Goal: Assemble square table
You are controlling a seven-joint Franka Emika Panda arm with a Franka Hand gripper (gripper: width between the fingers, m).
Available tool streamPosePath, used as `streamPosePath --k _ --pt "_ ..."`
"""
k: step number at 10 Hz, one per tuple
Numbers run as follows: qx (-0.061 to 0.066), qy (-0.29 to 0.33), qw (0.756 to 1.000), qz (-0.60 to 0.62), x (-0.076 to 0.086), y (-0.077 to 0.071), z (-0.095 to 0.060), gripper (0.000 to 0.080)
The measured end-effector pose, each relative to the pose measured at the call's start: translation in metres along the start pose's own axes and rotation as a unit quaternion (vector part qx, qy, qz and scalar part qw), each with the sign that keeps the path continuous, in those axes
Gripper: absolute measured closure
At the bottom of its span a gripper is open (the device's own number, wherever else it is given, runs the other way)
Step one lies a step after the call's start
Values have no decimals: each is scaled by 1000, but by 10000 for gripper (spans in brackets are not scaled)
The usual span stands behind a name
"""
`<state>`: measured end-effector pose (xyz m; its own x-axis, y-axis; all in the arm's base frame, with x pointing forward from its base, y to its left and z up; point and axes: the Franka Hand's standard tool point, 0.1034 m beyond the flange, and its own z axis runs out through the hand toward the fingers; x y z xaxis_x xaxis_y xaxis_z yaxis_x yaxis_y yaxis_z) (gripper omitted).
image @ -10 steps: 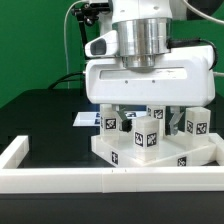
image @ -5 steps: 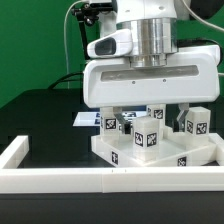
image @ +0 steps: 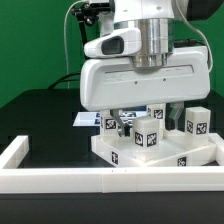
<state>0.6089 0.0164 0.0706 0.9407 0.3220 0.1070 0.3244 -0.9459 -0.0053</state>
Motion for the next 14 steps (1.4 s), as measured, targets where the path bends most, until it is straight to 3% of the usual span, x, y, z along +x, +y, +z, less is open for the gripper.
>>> streamPosePath --k 2,4,5,6,10,14 --pt "-1 1 1000 -5 0 1 0 151" --pt "-1 1 1000 -5 0 1 0 404" --pt "-1 1 1000 -4 0 1 0 404" --pt "0 1 1000 10 0 1 0 510" --pt "2 2 989 150 0 2 0 510" --pt "8 3 929 370 0 1 0 509"
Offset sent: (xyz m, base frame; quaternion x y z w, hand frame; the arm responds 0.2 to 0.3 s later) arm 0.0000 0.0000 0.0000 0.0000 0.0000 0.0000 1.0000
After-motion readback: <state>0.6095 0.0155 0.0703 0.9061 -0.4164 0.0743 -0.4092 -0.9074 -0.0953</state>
